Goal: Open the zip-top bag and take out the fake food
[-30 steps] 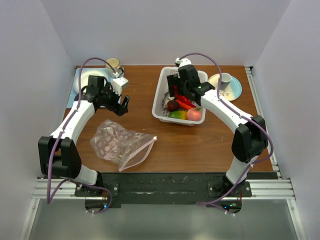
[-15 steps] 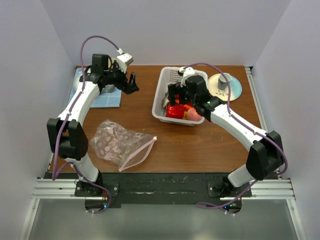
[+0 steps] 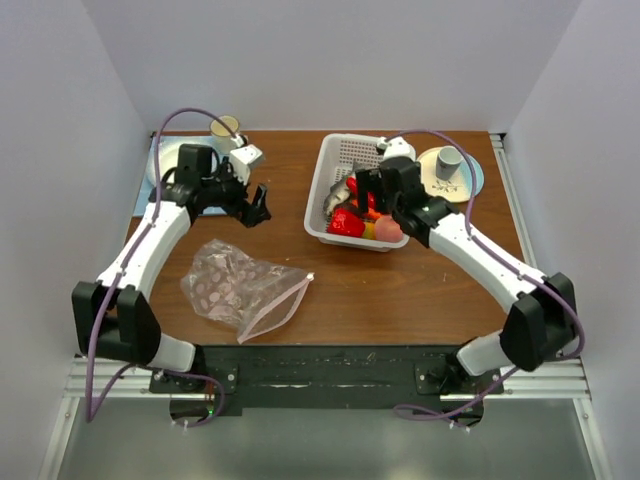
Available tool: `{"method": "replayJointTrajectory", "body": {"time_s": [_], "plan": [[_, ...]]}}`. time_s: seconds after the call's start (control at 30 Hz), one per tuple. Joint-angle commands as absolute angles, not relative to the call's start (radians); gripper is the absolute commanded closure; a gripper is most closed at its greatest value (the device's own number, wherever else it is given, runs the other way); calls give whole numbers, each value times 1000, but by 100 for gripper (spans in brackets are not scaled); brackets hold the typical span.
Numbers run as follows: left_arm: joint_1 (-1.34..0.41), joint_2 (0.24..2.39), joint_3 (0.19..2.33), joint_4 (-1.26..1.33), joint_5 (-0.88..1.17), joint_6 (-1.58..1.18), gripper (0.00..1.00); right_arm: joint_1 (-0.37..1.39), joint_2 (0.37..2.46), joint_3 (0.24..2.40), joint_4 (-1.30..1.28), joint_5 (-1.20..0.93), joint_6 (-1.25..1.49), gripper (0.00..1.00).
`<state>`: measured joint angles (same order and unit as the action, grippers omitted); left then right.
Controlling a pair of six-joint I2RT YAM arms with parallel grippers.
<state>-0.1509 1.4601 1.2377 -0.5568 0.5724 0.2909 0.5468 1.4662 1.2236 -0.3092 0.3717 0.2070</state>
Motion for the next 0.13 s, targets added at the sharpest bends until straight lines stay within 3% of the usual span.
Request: {"method": "replayJointTrajectory", "body": {"time_s": [0.0, 0.1], "plan": [[-149, 1399, 1192, -493, 552, 301, 0, 548, 1358, 1154, -296, 361, 232, 1], [-149, 1402, 1180, -489, 558, 291, 0, 548, 1332, 1135, -314, 374, 224, 1]]}}
